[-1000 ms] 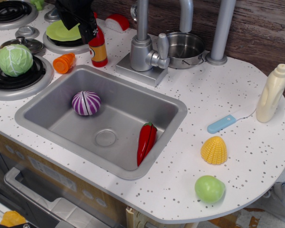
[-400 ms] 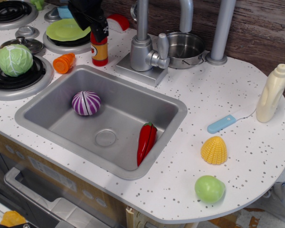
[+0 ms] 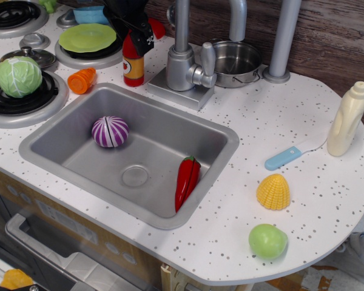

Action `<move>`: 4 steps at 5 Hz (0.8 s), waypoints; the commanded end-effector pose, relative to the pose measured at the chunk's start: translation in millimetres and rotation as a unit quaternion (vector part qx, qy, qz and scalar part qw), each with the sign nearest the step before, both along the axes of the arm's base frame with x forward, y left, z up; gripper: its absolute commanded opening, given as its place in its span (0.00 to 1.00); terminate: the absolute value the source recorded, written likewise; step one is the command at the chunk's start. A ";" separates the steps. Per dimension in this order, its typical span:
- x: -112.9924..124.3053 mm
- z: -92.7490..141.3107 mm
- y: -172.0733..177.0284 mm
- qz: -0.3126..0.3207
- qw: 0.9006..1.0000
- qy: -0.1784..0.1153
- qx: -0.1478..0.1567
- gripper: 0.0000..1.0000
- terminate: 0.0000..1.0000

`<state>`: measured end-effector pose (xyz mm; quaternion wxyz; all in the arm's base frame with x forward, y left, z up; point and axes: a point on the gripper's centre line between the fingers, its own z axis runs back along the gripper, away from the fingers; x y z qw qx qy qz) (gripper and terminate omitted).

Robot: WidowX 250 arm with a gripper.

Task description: Put red bottle in sink

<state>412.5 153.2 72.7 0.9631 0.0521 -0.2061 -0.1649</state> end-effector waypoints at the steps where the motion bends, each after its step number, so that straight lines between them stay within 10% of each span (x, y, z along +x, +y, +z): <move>1: -5.2 38.6 3.5 -0.003 0.999 -0.019 0.034 0.00 0.00; 4: -68.9 70.1 -25.3 0.123 0.990 0.009 0.062 0.00 0.00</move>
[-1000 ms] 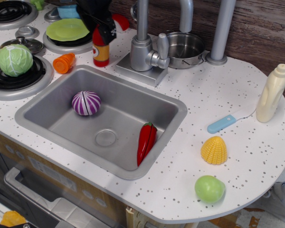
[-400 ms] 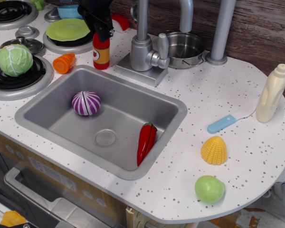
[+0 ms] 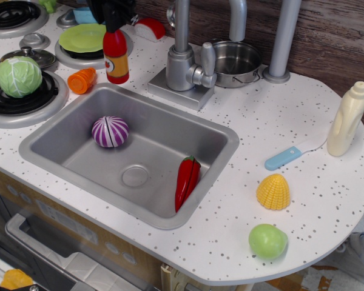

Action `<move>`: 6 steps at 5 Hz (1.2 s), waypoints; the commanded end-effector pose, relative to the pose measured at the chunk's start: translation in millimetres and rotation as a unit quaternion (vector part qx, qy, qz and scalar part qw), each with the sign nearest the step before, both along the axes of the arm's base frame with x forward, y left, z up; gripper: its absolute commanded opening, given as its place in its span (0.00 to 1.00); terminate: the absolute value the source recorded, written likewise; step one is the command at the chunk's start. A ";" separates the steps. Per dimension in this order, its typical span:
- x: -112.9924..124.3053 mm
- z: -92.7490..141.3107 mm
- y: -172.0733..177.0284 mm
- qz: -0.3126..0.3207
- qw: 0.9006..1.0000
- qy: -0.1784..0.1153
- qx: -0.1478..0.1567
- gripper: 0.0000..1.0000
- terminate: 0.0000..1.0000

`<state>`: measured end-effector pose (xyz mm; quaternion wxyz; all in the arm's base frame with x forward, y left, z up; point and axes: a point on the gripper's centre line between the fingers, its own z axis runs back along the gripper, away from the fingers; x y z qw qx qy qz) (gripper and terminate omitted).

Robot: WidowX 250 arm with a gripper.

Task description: Put red bottle in sink

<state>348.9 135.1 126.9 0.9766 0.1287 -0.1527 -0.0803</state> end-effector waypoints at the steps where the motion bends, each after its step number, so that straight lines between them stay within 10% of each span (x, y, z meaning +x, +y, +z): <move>1: -15.4 -6.3 -31.2 0.028 0.998 -0.033 -0.045 0.00 0.00; 3: -24.0 -30.1 -74.0 0.013 0.997 -0.001 -0.080 0.00 0.00; 5: -35.7 -53.5 -78.7 -0.005 0.999 0.028 0.016 0.00 0.00; 6: -34.7 -68.9 -73.7 -0.009 1.000 0.008 0.010 0.00 0.00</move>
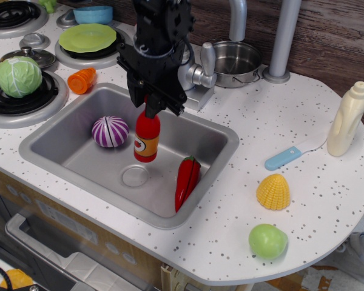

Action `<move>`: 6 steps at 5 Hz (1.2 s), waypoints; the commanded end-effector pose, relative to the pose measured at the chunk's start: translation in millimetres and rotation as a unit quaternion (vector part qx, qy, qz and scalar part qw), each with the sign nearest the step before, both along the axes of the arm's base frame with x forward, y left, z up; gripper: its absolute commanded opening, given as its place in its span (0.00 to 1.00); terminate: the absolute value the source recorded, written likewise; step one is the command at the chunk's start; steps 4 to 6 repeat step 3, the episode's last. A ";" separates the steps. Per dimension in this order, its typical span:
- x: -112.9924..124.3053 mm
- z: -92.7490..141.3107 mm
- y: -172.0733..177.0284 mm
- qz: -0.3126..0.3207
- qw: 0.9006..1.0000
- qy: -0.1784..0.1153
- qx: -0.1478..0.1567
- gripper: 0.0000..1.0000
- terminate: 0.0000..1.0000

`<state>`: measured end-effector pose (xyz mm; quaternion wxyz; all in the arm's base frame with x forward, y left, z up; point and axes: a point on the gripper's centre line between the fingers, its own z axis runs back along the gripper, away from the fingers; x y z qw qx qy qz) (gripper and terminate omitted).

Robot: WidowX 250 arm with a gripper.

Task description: Put red bottle in sink

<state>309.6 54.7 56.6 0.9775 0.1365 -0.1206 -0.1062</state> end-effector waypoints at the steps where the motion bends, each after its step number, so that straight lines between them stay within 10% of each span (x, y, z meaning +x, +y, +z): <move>1: 6.0 -15.2 9.3 0.000 0.999 -0.042 -0.020 0.00 0.00; 2: 6.1 -25.5 12.4 -0.015 0.998 -0.047 -0.036 0.00 0.00; 3: 6.1 -29.8 14.9 -0.032 0.996 -0.059 -0.052 1.00 1.00; 6: 6.1 -29.8 14.9 -0.032 0.996 -0.059 -0.052 1.00 1.00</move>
